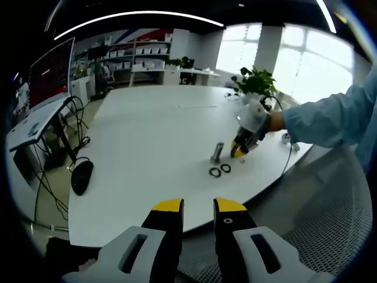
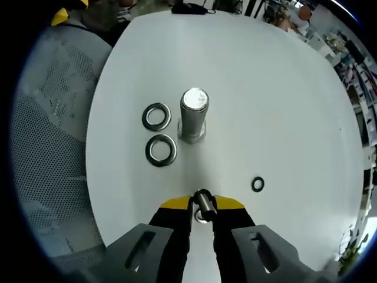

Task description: Place the washer onto the threaded stud by aligning its center hole with the stud, sliding it down to the base, and recovering from edge contact or off-axis alignment until the washer reaches the visible bottom stop.

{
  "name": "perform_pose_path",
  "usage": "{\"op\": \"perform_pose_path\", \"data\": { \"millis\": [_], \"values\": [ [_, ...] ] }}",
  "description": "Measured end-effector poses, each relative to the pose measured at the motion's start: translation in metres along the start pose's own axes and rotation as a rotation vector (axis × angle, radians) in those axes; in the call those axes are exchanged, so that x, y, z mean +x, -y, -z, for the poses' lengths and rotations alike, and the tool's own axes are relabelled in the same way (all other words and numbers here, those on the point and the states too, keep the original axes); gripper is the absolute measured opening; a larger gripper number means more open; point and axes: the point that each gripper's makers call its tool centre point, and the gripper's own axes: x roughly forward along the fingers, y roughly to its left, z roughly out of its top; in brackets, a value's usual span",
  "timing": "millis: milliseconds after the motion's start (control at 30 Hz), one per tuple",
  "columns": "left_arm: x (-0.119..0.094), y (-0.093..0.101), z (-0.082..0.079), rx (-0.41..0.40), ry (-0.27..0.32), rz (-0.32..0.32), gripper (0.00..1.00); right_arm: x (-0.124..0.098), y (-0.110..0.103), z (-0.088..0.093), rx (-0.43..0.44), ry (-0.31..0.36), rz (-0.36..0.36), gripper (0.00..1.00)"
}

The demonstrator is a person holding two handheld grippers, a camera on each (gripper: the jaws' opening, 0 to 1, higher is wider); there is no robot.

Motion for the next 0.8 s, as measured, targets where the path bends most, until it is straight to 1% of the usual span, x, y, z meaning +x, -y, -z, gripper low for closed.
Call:
{"op": "perform_pose_path", "data": {
  "millis": [33, 67, 100, 133, 167, 333, 600, 800],
  "values": [
    [0.0000, 0.0000, 0.0000, 0.000, 0.000, 0.000, 0.18, 0.0007, -0.0032, 0.0006, 0.012, -0.002, -0.014, 0.14],
    [-0.0001, 0.0000, 0.0000, 0.000, 0.000, 0.000, 0.18, -0.0008, -0.0032, -0.0006, 0.005, 0.005, -0.007, 0.13],
    [-0.0001, 0.0000, 0.0000, -0.001, 0.001, 0.000, 0.18, 0.0000, -0.0092, 0.0029, -0.005, -0.018, -0.038, 0.03],
    [-0.0002, 0.0000, -0.0002, -0.001, 0.002, 0.000, 0.18, -0.0013, -0.0015, -0.0025, -0.047, 0.011, 0.019, 0.02],
    [-0.0003, 0.0000, -0.0004, -0.002, 0.003, 0.000, 0.18, -0.0009, -0.0064, -0.0007, -0.036, 0.000, -0.001, 0.02],
    [-0.0001, 0.0004, 0.0003, 0.002, -0.001, 0.003, 0.18, -0.0007, -0.0050, -0.0012, -0.021, -0.009, -0.013, 0.02],
    [0.0000, 0.0001, 0.0004, 0.001, -0.001, 0.001, 0.18, 0.0002, -0.0056, -0.0003, -0.013, 0.003, -0.019, 0.03],
    [-0.0002, -0.0001, 0.0000, -0.002, 0.001, 0.000, 0.18, -0.0003, -0.0059, 0.0022, 0.007, 0.017, -0.036, 0.03]
  ]
}}
